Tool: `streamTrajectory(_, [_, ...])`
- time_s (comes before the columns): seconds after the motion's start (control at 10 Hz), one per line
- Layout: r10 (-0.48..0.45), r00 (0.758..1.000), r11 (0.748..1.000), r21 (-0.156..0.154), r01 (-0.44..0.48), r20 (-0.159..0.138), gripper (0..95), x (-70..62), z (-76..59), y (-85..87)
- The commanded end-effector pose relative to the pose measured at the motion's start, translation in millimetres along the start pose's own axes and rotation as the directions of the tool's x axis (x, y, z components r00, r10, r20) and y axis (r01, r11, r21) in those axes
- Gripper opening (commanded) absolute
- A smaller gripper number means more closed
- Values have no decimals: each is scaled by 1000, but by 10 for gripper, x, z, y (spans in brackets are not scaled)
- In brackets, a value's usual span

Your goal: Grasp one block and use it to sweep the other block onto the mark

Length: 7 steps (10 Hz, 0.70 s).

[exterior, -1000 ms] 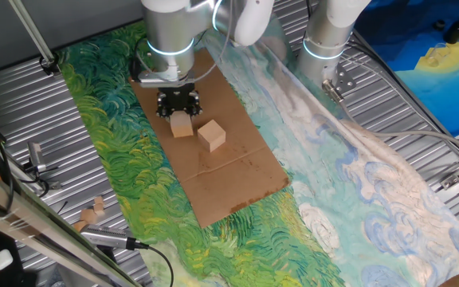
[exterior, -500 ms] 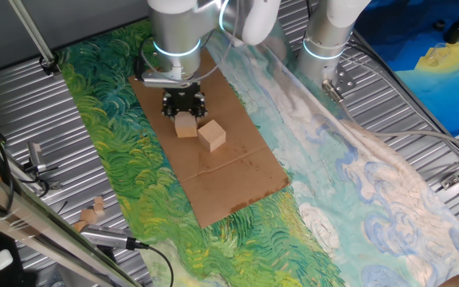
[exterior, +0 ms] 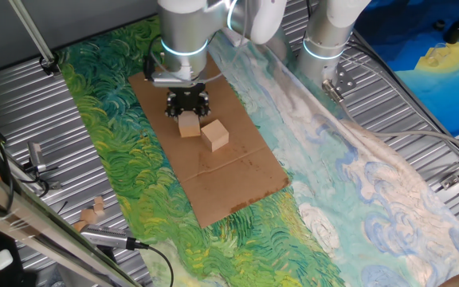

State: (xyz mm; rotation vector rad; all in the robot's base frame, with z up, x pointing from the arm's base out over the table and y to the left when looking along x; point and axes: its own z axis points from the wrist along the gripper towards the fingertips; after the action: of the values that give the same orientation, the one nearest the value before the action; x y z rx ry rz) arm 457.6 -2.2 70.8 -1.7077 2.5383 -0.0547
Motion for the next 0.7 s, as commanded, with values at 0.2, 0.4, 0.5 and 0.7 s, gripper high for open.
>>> streamTrajectory(0.2, [-54, 998, 998, 20, 54, 15, 0, 223, 10, -46])
streamTrajectory(0.4, [-60, 998, 998, 25, 59, 16, 0, 285, 8, -40])
streamTrajectory(0.5, [-55, 998, 998, 24, 55, 16, 0, 287, 8, -37])
streamTrajectory(0.7, [-46, 999, 999, 22, 45, 14, 0, 290, 15, -21])
